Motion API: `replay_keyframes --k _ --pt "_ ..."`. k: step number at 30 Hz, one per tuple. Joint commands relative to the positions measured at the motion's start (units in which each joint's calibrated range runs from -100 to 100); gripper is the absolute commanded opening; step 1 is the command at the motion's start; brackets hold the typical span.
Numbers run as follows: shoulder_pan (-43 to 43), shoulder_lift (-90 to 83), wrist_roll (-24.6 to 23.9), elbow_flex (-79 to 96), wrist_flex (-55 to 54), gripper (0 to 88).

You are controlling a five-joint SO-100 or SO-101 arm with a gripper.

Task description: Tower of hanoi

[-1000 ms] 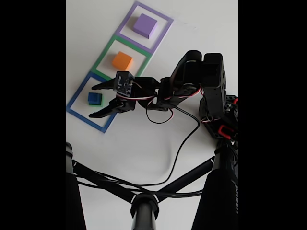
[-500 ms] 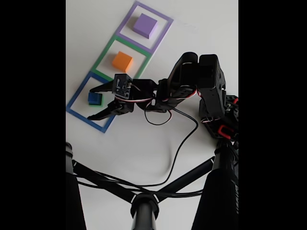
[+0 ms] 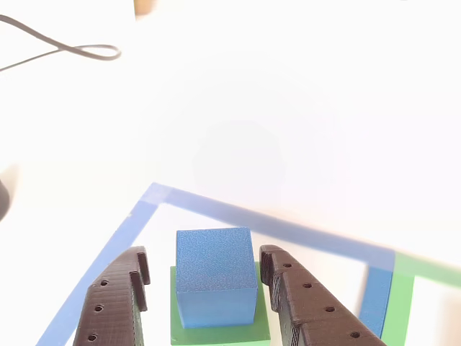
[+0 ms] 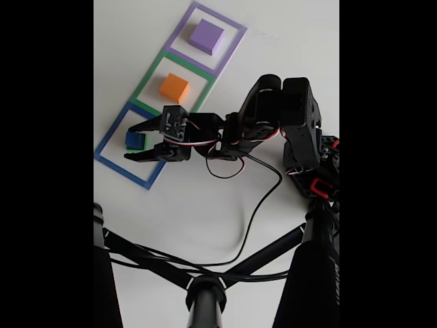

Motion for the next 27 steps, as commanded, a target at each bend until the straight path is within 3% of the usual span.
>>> replay_keyframes --k 1,20,27 --pt "-0.02 -0.40 0.00 -1.49 -1.45 10.4" --pt "-0.50 -2.26 0.00 -1.31 -0.96 4.1" --pt "-0.69 -17.60 0.00 -1.22 15.47 4.0"
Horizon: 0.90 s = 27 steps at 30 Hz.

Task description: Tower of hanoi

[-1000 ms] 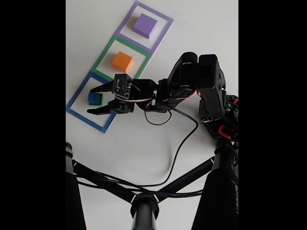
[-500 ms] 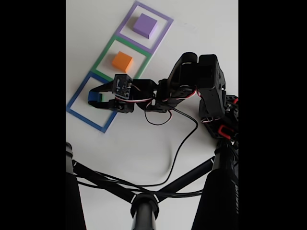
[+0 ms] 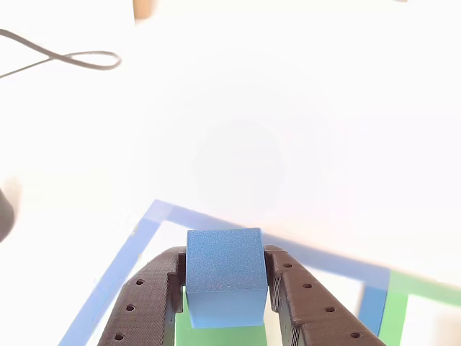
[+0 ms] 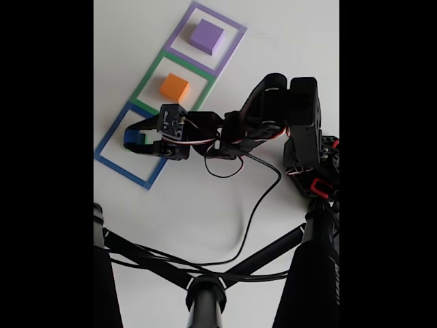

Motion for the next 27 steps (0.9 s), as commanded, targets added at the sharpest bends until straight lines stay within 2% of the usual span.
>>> replay_keyframes --k 1,7,10,18,21,27 --pt "-0.61 -14.85 0.00 -1.49 12.78 4.0" --pt "0.16 -32.61 0.00 -7.58 39.82 3.9" --pt "1.50 -40.68 0.00 -13.94 57.39 3.9" --pt "6.87 -46.82 0.00 -47.31 104.36 3.6" --pt "9.17 -46.34 0.00 -57.49 114.48 3.5" --pt "14.25 -46.34 -0.17 -69.67 127.11 3.4"
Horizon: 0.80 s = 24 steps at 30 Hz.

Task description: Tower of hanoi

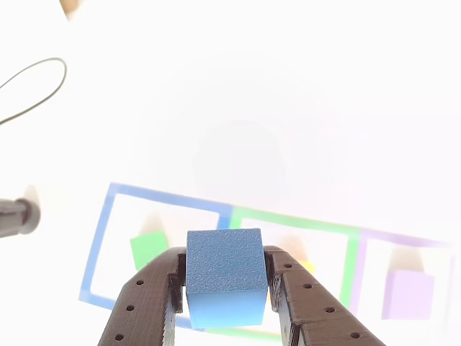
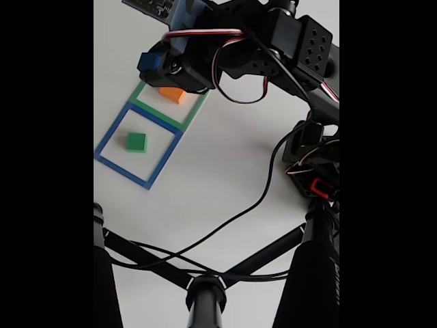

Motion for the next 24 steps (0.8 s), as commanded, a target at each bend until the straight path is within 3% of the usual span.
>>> replay_keyframes --k 1,7,24 --pt "4.39 -2.69 -0.34 -9.94 7.78 3.4" --pt "9.09 -3.74 -0.85 -14.30 12.88 3.2" --pt "28.46 -4.87 0.00 -12.75 14.01 3.0"
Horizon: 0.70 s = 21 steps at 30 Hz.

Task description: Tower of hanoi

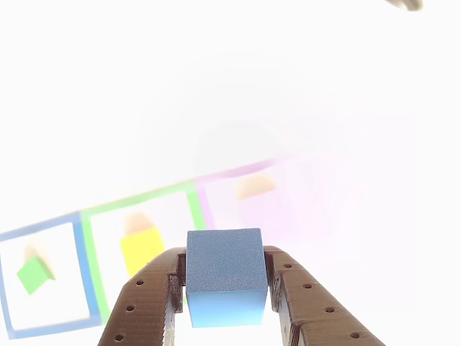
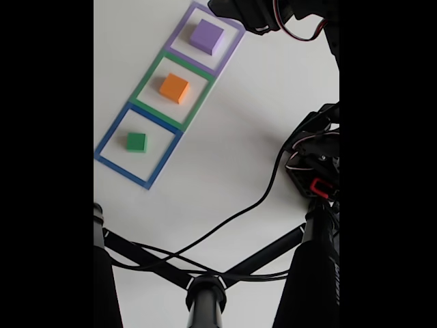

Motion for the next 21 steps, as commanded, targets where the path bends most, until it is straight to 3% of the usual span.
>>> replay_keyframes --k 1,9,21 --pt "4.71 -2.08 0.39 -0.82 -0.51 3.0" --pt "11.32 -4.10 0.39 7.72 -6.59 3.2" --pt "15.06 -14.76 0.39 54.90 -46.59 3.3"
